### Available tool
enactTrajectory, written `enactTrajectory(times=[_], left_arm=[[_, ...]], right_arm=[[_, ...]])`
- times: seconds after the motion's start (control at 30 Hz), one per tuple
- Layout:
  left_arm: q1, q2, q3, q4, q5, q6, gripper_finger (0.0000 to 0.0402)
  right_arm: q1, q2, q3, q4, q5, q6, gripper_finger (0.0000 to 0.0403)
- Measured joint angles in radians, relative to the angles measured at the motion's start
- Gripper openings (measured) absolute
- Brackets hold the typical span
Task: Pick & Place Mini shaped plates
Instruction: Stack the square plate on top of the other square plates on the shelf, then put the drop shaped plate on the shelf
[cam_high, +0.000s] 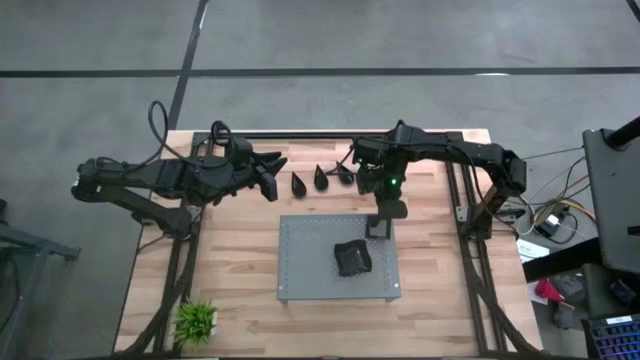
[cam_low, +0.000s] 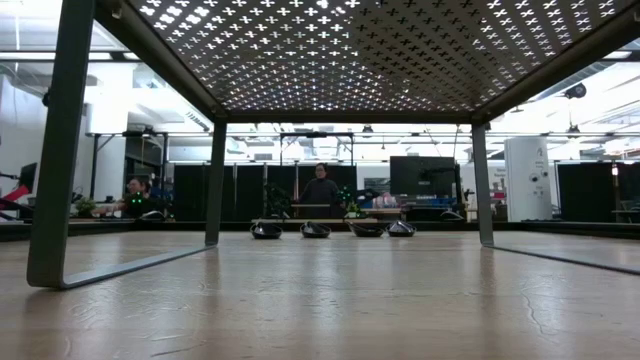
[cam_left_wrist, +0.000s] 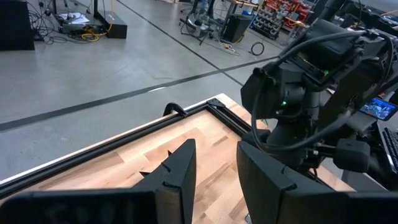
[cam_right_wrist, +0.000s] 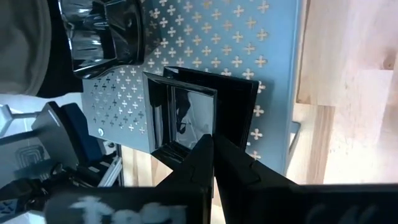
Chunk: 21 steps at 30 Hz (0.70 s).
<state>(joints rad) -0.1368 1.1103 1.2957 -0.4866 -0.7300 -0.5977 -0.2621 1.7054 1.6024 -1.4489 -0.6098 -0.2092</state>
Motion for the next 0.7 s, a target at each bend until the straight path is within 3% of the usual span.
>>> enactTrajectory(times=[0.27,0.7], left_arm=[[0.000,0.000,0.000,0.000,0.000,0.000,0.0108],[0.016,0.000,-0.007,-0.005,0.018,-0.024,0.0108]], right_arm=[[0.021,0.000,0.000,0.028,0.066,0.015,0.0040],[0.020,-0.002,0.073,0.041,0.064,0.076,0.0112]])
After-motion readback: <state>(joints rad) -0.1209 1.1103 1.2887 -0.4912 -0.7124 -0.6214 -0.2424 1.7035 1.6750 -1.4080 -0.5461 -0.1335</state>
